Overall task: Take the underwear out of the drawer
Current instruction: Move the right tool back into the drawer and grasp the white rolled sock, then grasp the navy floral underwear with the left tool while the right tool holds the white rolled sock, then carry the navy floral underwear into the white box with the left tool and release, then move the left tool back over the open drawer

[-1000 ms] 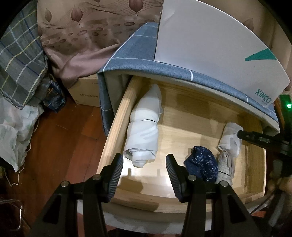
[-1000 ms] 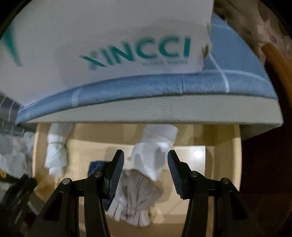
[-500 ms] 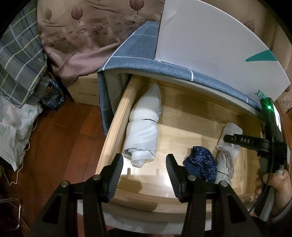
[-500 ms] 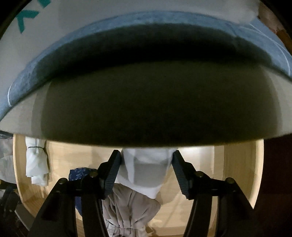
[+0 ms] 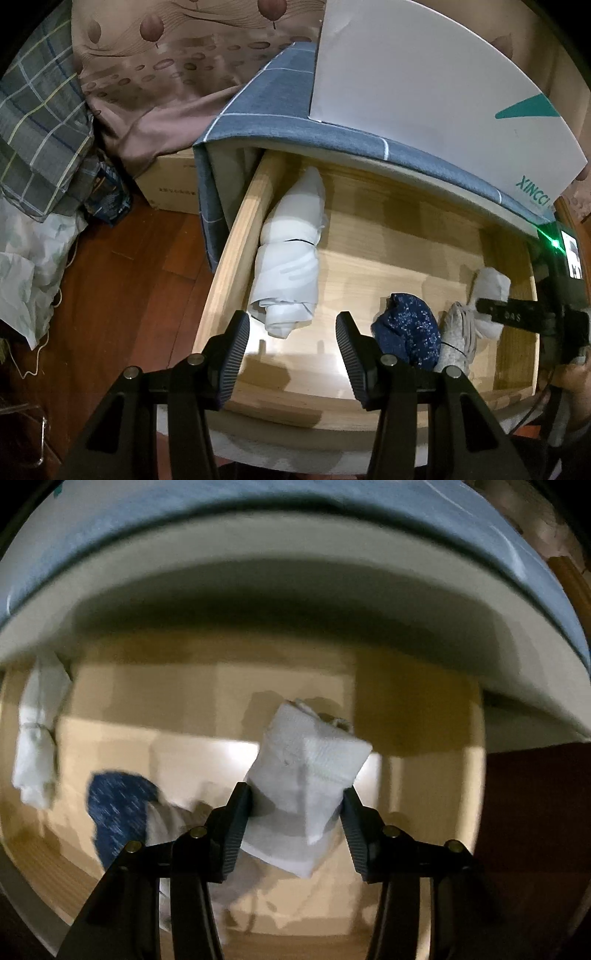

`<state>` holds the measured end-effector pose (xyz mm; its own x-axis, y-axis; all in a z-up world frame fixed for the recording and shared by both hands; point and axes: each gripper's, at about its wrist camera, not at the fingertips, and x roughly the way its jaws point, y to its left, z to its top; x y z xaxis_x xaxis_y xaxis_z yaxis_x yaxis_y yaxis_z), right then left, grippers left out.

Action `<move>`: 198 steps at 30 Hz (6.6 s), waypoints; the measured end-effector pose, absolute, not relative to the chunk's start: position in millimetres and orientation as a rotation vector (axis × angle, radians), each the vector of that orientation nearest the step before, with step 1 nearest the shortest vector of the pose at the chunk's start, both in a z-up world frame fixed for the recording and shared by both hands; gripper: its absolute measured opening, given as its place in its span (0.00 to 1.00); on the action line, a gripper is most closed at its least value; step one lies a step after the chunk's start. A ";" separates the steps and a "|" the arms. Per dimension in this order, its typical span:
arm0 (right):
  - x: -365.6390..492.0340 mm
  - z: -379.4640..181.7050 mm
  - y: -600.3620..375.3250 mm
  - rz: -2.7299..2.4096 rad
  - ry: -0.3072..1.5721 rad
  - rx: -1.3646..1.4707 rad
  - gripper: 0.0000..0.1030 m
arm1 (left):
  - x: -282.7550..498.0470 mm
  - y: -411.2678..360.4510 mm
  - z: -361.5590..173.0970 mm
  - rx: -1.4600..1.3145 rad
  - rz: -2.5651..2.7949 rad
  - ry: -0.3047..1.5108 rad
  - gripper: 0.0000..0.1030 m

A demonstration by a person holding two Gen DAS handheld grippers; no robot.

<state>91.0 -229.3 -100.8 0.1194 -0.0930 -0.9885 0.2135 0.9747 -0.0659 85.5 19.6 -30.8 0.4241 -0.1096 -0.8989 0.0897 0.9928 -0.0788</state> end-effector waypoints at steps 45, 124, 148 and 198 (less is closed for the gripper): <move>10.5 -118.6 -228.0 -0.089 1.617 0.034 0.50 | 127.4 -70.9 -95.0 -0.115 -0.355 1.566 0.48; 12.9 -114.9 -218.3 -0.092 1.628 0.011 0.53 | 78.0 -77.2 54.8 0.344 -0.417 1.174 0.33; 12.8 -116.2 -219.5 -0.097 1.628 0.013 0.55 | 208.3 -94.4 165.6 0.307 -0.315 0.832 0.33; 30.4 -133.6 -212.1 -0.151 1.665 -0.007 0.59 | 122.4 -40.3 80.0 0.289 -0.351 1.046 0.56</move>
